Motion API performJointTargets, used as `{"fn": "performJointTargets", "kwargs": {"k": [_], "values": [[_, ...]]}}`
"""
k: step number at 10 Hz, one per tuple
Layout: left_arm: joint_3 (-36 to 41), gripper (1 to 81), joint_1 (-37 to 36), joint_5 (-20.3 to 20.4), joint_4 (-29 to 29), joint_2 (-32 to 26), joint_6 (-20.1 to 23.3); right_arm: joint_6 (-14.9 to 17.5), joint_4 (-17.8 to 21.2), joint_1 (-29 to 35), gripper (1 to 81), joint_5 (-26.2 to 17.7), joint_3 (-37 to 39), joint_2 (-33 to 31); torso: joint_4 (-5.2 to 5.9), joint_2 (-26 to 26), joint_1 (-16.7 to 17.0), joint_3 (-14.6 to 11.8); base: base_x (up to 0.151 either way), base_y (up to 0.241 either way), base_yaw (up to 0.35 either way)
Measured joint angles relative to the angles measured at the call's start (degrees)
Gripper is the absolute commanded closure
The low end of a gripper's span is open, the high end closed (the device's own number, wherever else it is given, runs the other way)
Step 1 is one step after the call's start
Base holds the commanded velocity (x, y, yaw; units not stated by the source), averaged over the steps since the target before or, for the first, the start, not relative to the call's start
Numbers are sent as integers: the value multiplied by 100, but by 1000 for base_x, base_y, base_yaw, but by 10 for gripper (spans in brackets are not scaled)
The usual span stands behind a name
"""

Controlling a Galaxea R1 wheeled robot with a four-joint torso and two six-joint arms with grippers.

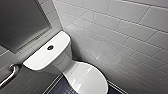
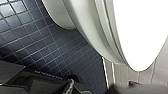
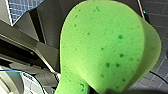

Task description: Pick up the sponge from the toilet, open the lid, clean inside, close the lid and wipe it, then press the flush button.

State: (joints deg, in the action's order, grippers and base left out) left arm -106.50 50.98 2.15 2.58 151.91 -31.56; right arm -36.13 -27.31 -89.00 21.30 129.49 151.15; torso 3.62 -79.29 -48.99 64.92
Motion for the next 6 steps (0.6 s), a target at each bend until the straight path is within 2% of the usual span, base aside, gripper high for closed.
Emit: {"fn": "performJointTargets", "kwargs": {"k": [6], "values": [[335, 10, -126, -127, -72, 226, 0, -17, 0, 26, 811, -22, 11, 15, 0, 0, 0, 2, 0, 0, 0]]}}
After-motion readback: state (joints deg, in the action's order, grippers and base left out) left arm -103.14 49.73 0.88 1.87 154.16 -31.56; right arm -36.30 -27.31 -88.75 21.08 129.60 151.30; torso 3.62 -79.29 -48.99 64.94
